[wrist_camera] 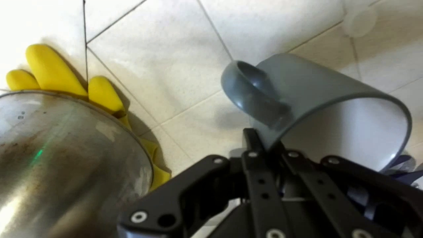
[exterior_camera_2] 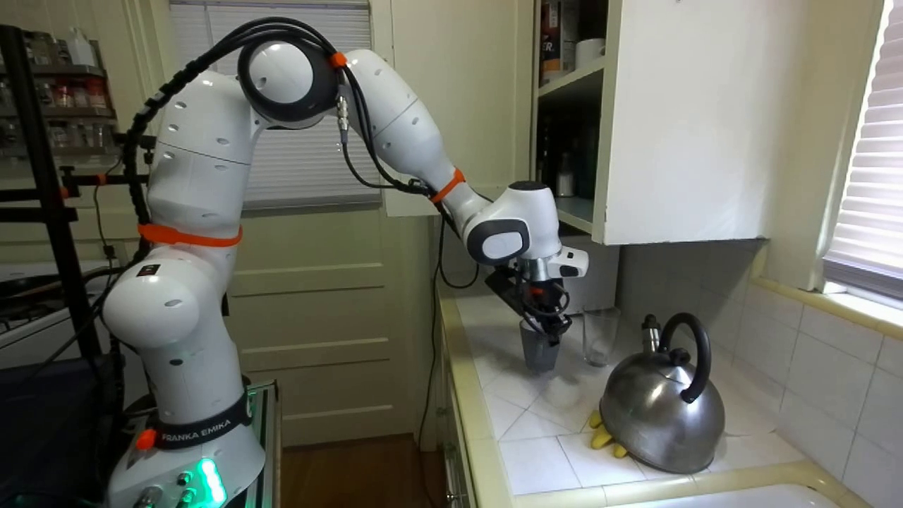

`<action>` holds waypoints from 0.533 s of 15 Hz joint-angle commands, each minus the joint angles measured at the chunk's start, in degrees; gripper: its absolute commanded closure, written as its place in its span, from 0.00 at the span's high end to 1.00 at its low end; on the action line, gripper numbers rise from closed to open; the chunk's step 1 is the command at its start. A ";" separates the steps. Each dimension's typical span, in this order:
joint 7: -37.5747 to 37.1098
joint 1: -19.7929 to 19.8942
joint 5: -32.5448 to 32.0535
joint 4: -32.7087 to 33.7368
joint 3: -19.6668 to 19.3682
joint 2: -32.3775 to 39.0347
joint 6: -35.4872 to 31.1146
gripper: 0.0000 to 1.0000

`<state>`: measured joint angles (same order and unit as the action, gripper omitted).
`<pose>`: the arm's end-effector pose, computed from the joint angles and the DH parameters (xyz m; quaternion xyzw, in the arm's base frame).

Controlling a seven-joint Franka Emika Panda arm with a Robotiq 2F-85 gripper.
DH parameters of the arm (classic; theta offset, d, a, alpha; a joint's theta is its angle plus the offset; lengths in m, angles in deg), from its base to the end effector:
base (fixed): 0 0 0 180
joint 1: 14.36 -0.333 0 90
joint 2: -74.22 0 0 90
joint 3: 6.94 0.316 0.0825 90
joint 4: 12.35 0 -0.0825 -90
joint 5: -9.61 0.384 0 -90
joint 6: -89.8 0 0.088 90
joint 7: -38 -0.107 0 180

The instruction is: Move the grey mug to the open cabinet

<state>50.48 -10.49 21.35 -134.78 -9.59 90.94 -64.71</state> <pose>0.5916 -0.0738 0.2953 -0.9893 0.0324 -0.1399 0.0268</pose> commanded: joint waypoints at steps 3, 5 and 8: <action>-5.27 0.53 0.06 -5.41 1.09 -15.15 19.93 0.02; -6.15 0.21 -0.34 -5.16 0.88 -20.37 26.98 0.02; -6.38 -0.26 -1.41 -3.84 0.70 -27.81 35.97 0.02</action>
<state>45.73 -10.05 21.48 -137.27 -8.41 71.99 -36.39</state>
